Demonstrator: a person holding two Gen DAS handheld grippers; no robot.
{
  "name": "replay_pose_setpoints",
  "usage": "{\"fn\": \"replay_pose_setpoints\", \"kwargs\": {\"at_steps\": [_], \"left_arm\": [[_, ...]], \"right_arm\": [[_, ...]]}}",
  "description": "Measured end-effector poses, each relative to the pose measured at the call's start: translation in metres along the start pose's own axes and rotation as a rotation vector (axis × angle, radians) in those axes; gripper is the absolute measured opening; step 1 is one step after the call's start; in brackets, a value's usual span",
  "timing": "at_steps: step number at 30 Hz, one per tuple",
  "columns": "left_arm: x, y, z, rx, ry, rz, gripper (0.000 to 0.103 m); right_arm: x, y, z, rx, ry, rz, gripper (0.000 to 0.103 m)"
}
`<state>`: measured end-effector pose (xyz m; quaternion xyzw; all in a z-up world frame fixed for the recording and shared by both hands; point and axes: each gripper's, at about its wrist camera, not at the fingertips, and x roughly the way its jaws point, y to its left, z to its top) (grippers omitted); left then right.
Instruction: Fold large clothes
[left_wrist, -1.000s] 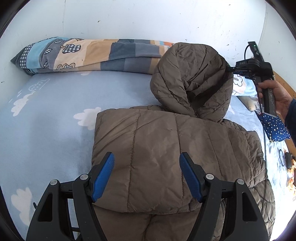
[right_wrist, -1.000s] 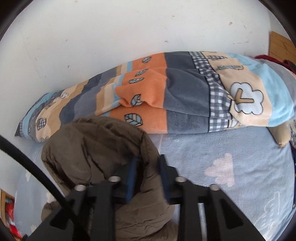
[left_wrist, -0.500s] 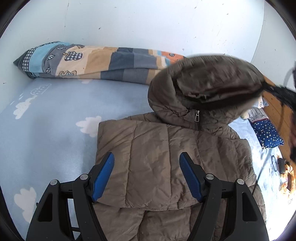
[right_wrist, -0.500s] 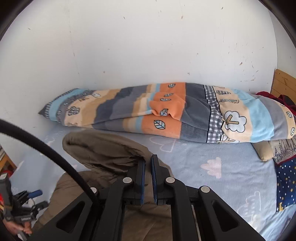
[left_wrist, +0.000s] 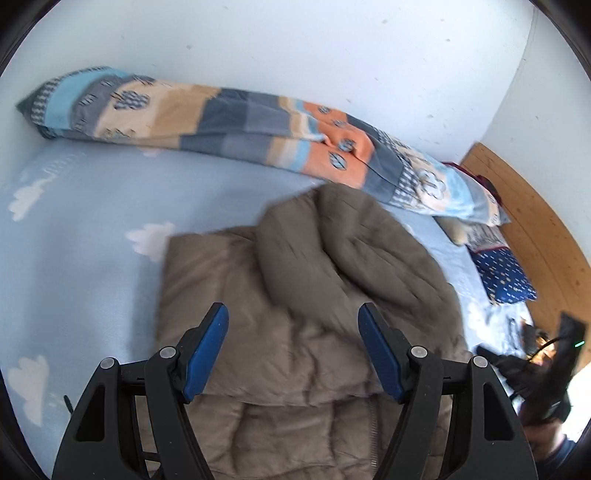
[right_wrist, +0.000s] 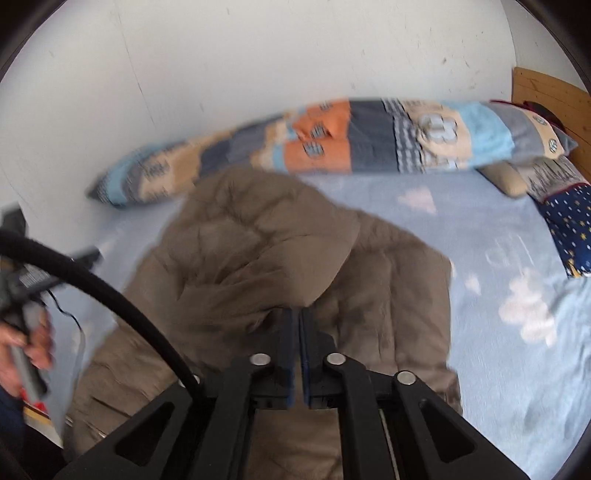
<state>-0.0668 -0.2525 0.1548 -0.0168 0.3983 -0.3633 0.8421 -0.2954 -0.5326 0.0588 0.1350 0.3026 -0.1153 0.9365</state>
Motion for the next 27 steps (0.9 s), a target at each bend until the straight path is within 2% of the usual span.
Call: {"fn": "replay_pose_setpoints", "kwargs": {"at_steps": [3, 5, 7, 8, 9, 11, 12, 14, 16, 19, 24, 26, 27], "left_arm": [[0.013, -0.012, -0.004, 0.013, 0.024, -0.007, 0.072], [0.019, -0.017, -0.007, 0.016, 0.032, -0.002, 0.072], [0.024, -0.020, -0.010, 0.019, 0.039, 0.004, 0.072], [0.026, -0.020, -0.011, 0.020, 0.038, 0.010, 0.072], [0.028, -0.020, -0.011, 0.021, 0.038, 0.016, 0.072], [0.033, -0.018, -0.009, 0.009, 0.038, 0.021, 0.072], [0.035, -0.016, -0.008, -0.006, 0.037, 0.019, 0.072], [0.040, -0.012, -0.007, -0.034, 0.049, 0.007, 0.072], [0.045, -0.009, -0.005, -0.065, 0.068, -0.028, 0.072], [0.049, -0.003, 0.001, -0.107, 0.073, -0.050, 0.072], [0.075, 0.011, 0.013, -0.259, 0.121, -0.085, 0.072], [0.087, 0.016, 0.014, -0.322, 0.141, -0.111, 0.072], [0.095, 0.019, 0.014, -0.355, 0.152, -0.122, 0.072]], "right_arm": [[0.022, 0.005, -0.013, -0.023, 0.082, -0.074, 0.002], [0.027, -0.002, -0.015, 0.006, 0.106, -0.075, 0.002], [0.015, -0.011, -0.006, 0.084, 0.060, -0.020, 0.004], [0.008, -0.016, -0.004, 0.140, 0.037, 0.029, 0.004], [0.003, -0.023, 0.002, 0.217, 0.004, 0.115, 0.006], [0.008, -0.027, 0.006, 0.325, -0.020, 0.250, 0.029], [0.016, -0.027, 0.008, 0.372, -0.010, 0.292, 0.048], [0.035, -0.022, 0.011, 0.453, 0.005, 0.347, 0.051], [0.047, -0.022, 0.015, 0.545, 0.030, 0.361, 0.052], [0.057, -0.027, 0.016, 0.652, 0.053, 0.294, 0.054], [0.074, -0.046, 0.016, 0.744, 0.031, 0.320, 0.054], [0.086, -0.051, 0.015, 0.744, 0.052, 0.339, 0.033], [0.089, -0.054, 0.014, 0.753, 0.056, 0.372, 0.012]]}}
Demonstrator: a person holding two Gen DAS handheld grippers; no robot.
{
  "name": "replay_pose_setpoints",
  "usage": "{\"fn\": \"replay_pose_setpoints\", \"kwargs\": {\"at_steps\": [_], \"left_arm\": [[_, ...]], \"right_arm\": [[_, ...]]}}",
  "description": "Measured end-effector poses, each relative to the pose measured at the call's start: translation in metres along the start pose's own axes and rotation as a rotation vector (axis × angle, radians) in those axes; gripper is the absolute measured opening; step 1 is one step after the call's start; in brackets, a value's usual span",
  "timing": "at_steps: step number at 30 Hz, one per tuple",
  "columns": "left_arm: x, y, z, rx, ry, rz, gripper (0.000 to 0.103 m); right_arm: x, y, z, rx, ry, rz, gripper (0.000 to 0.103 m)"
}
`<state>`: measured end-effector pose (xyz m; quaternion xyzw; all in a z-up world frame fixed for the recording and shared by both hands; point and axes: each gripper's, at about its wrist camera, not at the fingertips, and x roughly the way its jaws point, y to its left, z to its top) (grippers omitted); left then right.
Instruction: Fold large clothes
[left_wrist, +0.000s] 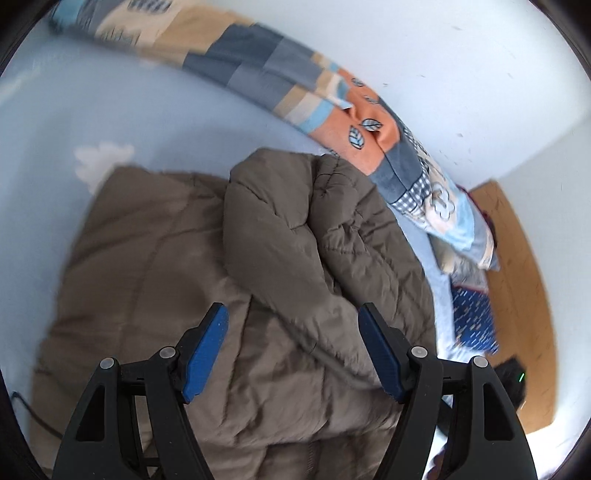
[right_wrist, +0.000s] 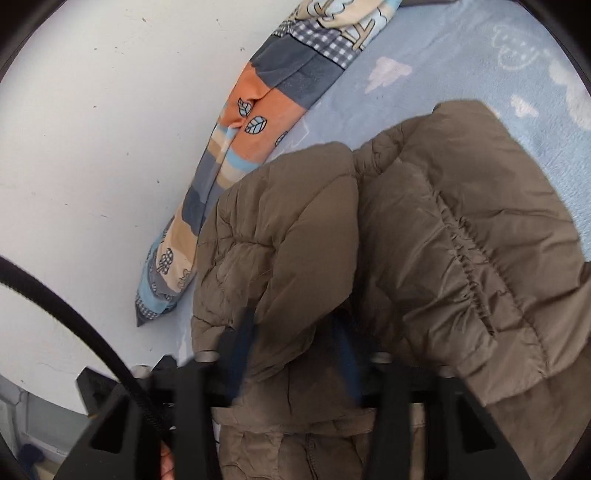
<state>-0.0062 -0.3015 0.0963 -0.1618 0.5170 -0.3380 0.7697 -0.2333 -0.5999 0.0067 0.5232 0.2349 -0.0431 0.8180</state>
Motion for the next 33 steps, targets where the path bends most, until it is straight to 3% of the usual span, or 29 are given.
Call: {"fn": "replay_pose_setpoints", "kwargs": {"at_steps": [3, 6, 15, 19, 24, 33], "left_arm": [[0.014, 0.001, 0.006, -0.058, 0.014, -0.063, 0.065], [0.022, -0.006, 0.006, -0.051, 0.012, -0.059, 0.015], [-0.032, -0.038, -0.046, 0.119, -0.119, 0.023, 0.010], [-0.020, -0.030, -0.068, 0.147, -0.088, 0.083, 0.011], [0.016, -0.016, -0.079, 0.146, -0.054, 0.160, 0.013], [0.017, -0.025, -0.079, 0.185, -0.049, 0.208, 0.018]], "right_arm": [[-0.002, 0.004, 0.002, -0.038, 0.014, -0.021, 0.009], [-0.008, 0.010, 0.002, -0.069, 0.019, -0.027, 0.008], [-0.045, 0.027, -0.003, -0.147, 0.029, -0.017, 0.008], [-0.060, 0.039, -0.012, -0.248, 0.022, -0.070, 0.008], [-0.021, 0.009, -0.019, -0.264, 0.090, -0.209, 0.008], [0.004, -0.008, -0.013, -0.211, 0.132, -0.237, 0.008]]}}
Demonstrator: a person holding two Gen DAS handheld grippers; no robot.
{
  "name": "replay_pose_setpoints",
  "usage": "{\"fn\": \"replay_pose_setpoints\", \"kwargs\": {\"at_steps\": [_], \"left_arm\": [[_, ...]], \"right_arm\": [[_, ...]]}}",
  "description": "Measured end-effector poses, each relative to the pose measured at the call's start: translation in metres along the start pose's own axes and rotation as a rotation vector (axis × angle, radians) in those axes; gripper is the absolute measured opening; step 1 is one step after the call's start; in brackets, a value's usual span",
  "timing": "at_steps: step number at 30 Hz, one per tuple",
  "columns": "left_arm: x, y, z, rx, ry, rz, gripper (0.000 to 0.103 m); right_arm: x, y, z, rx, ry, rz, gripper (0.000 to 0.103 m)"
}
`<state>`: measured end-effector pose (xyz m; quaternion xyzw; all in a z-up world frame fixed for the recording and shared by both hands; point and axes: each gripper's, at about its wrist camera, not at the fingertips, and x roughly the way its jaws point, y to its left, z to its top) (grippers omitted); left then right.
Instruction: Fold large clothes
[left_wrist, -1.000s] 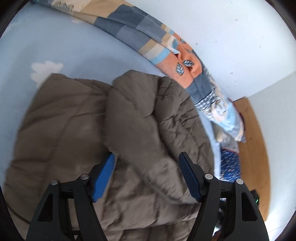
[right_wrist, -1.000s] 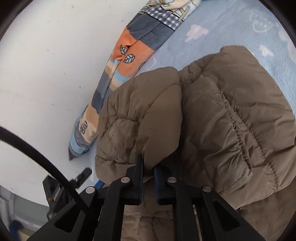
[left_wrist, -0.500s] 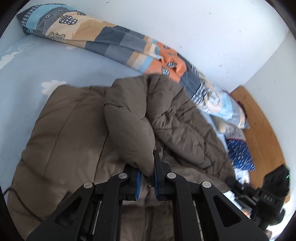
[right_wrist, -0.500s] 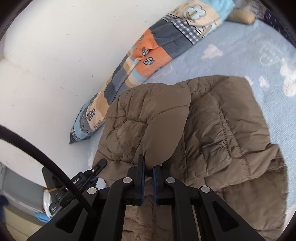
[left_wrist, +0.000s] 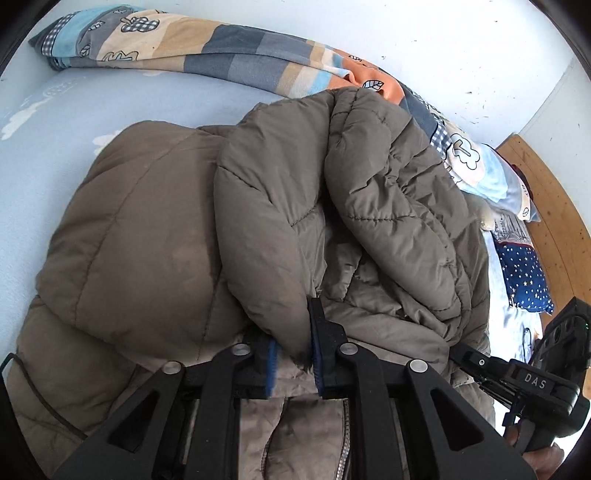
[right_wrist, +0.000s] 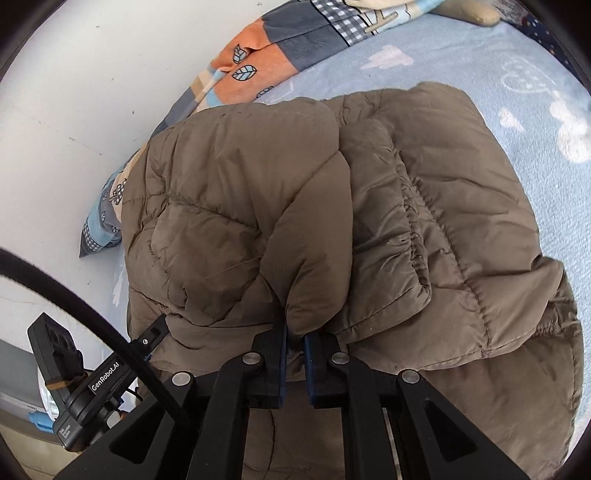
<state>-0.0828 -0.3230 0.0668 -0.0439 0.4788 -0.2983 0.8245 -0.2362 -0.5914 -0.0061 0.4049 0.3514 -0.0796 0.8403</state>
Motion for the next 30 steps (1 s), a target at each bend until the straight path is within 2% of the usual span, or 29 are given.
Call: {"fn": "replay_pose_setpoints", "kwargs": {"at_steps": [4, 7, 10, 13, 16, 18, 26, 30], "left_arm": [[-0.016, 0.006, -0.006, -0.012, -0.004, 0.000, 0.037], [-0.035, 0.009, -0.014, -0.011, -0.019, 0.006, 0.046], [-0.056, 0.012, -0.021, 0.016, -0.030, 0.004, 0.046], [-0.078, 0.012, -0.020, 0.044, -0.083, 0.021, 0.046], [-0.094, 0.003, -0.006, 0.069, -0.144, 0.035, 0.046], [-0.097, -0.009, 0.007, 0.089, -0.158, 0.022, 0.046], [-0.064, -0.055, 0.055, 0.247, -0.166, 0.055, 0.047], [-0.029, -0.071, 0.074, 0.292, -0.113, 0.076, 0.047]], "right_arm": [[-0.009, -0.003, -0.002, 0.018, 0.020, 0.023, 0.015], [-0.026, 0.004, -0.006, -0.014, 0.013, 0.017, 0.025], [-0.049, 0.010, -0.011, -0.051, -0.023, -0.004, 0.024], [-0.077, 0.015, -0.014, -0.094, -0.096, -0.022, 0.024], [-0.098, 0.024, -0.013, -0.142, -0.194, -0.055, 0.024], [-0.107, 0.029, -0.010, -0.162, -0.259, -0.068, 0.024], [-0.103, 0.053, 0.009, -0.218, -0.344, -0.054, 0.024], [-0.091, 0.064, 0.018, -0.245, -0.353, -0.055, 0.024]]}}
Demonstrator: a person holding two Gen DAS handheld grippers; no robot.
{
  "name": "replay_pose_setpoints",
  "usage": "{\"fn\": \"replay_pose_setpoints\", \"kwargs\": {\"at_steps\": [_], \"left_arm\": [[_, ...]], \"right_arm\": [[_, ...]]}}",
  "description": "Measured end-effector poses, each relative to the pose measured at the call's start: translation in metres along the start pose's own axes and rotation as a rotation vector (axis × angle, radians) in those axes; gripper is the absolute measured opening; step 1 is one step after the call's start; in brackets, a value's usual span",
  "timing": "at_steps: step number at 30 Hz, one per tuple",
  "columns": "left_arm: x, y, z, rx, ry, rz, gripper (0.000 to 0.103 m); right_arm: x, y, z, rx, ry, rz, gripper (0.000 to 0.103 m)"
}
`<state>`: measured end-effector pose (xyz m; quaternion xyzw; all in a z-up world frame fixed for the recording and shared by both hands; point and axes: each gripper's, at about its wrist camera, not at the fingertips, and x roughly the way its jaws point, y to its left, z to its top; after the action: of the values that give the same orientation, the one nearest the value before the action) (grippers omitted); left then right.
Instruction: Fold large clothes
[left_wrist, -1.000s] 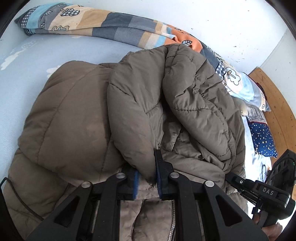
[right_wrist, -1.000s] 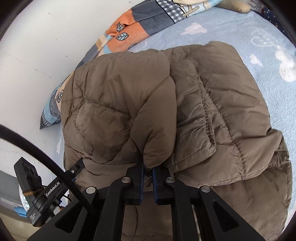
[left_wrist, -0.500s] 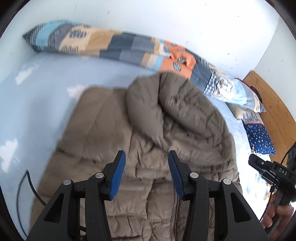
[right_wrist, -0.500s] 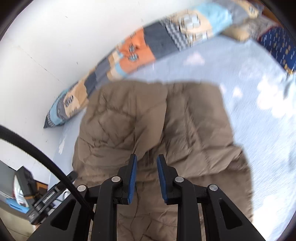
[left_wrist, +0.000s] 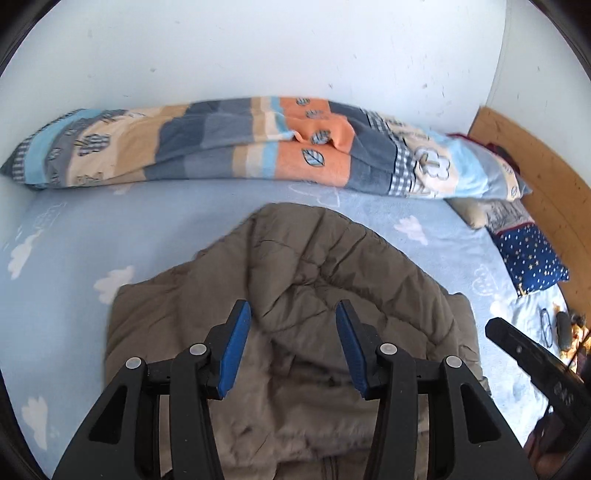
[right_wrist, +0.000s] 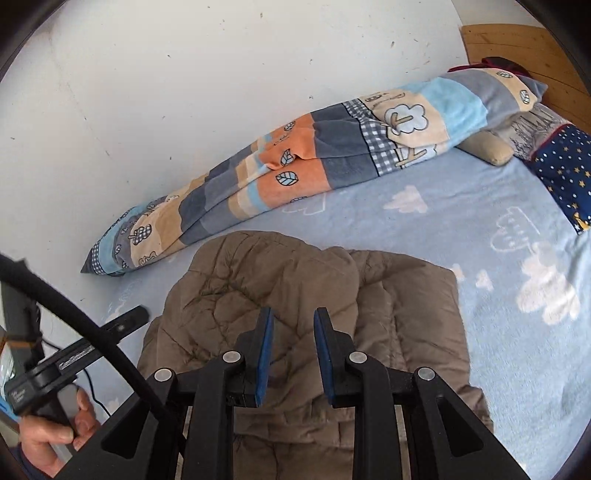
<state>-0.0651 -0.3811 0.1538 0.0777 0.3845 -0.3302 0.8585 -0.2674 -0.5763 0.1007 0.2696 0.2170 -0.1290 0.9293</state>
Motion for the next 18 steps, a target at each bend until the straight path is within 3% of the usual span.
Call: {"fn": "replay_pose_setpoints", "kwargs": {"at_steps": [5, 10, 18], "left_arm": [[0.046, -0.006, -0.008, 0.001, 0.090, 0.003, 0.047], [0.075, 0.006, -0.035, -0.040, 0.153, 0.017, 0.048], [0.089, 0.006, -0.047, -0.047, 0.158, 0.033, 0.049]], "right_arm": [[0.024, 0.011, 0.002, -0.038, 0.029, -0.024, 0.025], [0.056, 0.012, -0.011, -0.066, 0.131, -0.069, 0.025], [0.090, -0.004, -0.030, -0.043, 0.253, -0.098, 0.024]]}}
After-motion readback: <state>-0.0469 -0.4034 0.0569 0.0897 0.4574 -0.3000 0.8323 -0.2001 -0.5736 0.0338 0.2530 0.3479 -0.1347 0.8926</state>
